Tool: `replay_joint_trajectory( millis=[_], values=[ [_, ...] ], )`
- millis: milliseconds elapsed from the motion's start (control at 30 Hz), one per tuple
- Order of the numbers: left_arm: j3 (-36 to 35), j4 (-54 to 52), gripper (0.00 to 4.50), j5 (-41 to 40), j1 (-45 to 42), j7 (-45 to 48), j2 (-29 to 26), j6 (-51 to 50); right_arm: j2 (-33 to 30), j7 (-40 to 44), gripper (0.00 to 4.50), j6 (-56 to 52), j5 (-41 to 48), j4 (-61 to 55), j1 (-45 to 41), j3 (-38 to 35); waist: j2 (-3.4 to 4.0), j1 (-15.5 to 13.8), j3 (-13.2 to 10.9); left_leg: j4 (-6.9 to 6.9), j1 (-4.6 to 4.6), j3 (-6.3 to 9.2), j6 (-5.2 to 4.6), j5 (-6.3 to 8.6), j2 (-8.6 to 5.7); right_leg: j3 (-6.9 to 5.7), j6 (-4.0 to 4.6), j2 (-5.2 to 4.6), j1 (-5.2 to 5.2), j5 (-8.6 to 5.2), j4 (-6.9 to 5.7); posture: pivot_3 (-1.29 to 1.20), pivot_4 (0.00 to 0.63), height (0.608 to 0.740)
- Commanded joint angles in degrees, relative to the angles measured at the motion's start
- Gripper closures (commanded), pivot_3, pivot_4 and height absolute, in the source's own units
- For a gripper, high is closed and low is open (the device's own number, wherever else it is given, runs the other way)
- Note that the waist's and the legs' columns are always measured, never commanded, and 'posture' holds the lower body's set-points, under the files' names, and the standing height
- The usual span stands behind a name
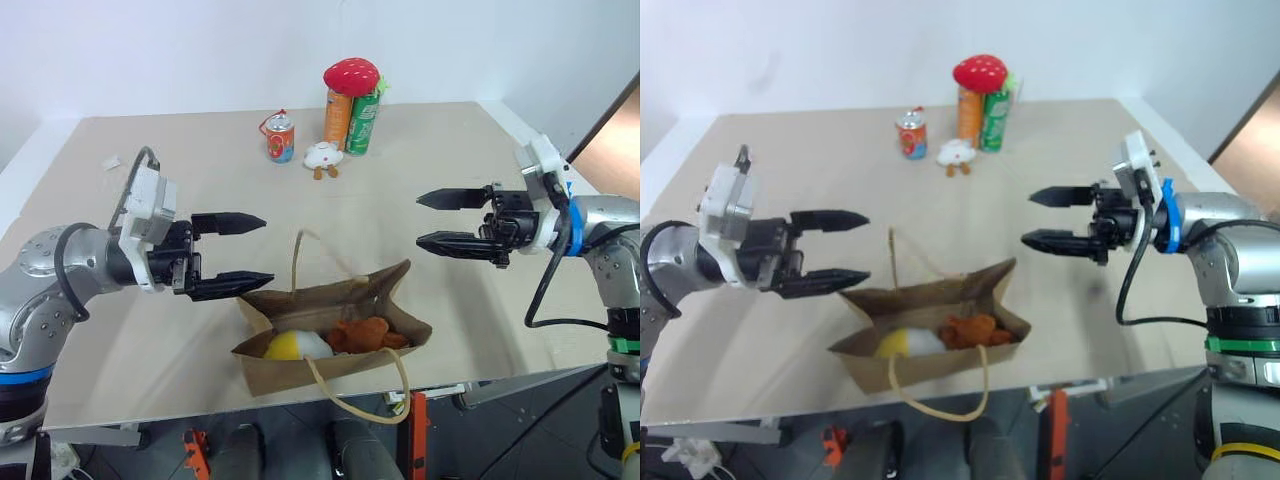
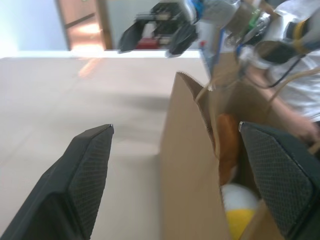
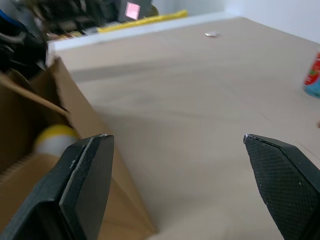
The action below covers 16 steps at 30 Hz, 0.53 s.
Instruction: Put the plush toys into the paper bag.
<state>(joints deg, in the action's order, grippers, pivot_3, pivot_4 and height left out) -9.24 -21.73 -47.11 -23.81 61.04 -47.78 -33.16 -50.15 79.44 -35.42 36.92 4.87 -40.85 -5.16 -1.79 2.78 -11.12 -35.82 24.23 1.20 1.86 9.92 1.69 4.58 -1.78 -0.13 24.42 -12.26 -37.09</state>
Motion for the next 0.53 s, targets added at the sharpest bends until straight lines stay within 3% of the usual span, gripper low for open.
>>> replay_joint_trajectory(
  millis=[33,133,333,533],
  values=[
    [1.1,5.4,0.34,10.7,2.2,-4.8,2.7,8.6,-0.5,5.1,0.0,-1.5,2.9,-7.3,-1.5,2.3,0.01,0.0,0.0,0.01,0.0,0.0,0.0,0.0,0.0,0.0,0.0,-0.01,0.0,0.0,0.0,0.0,0.15,0.74],
    [2.8,7.3,0.34,15.0,1.6,-8.4,5.4,11.2,0.8,4.5,0.0,1.3,1.2,-7.1,-1.0,2.9,0.01,0.0,0.0,0.01,0.03,0.0,0.0,0.0,0.0,-0.01,0.01,-0.02,0.01,0.0,0.0,0.0,0.15,0.74],
    [5.2,10.8,0.34,21.1,2.6,-14.8,9.4,12.1,4.8,-4.2,0.0,13.8,-8.1,10.4,-2.5,1.1,-0.04,0.0,0.0,-0.12,0.0,-0.03,0.0,0.0,-0.02,0.01,-0.07,-0.03,-0.03,0.12,0.0,0.0,0.15,0.74],
    [7.1,17.0,0.34,26.6,5.5,-20.0,15.3,17.3,10.3,-10.8,0.0,23.7,-12.6,17.4,1.5,0.5,-0.03,0.0,0.0,-0.12,0.04,-0.05,0.0,-0.01,-0.03,0.05,-0.34,-0.03,-0.01,0.29,-0.01,0.0,0.15,0.74]
  ],
)
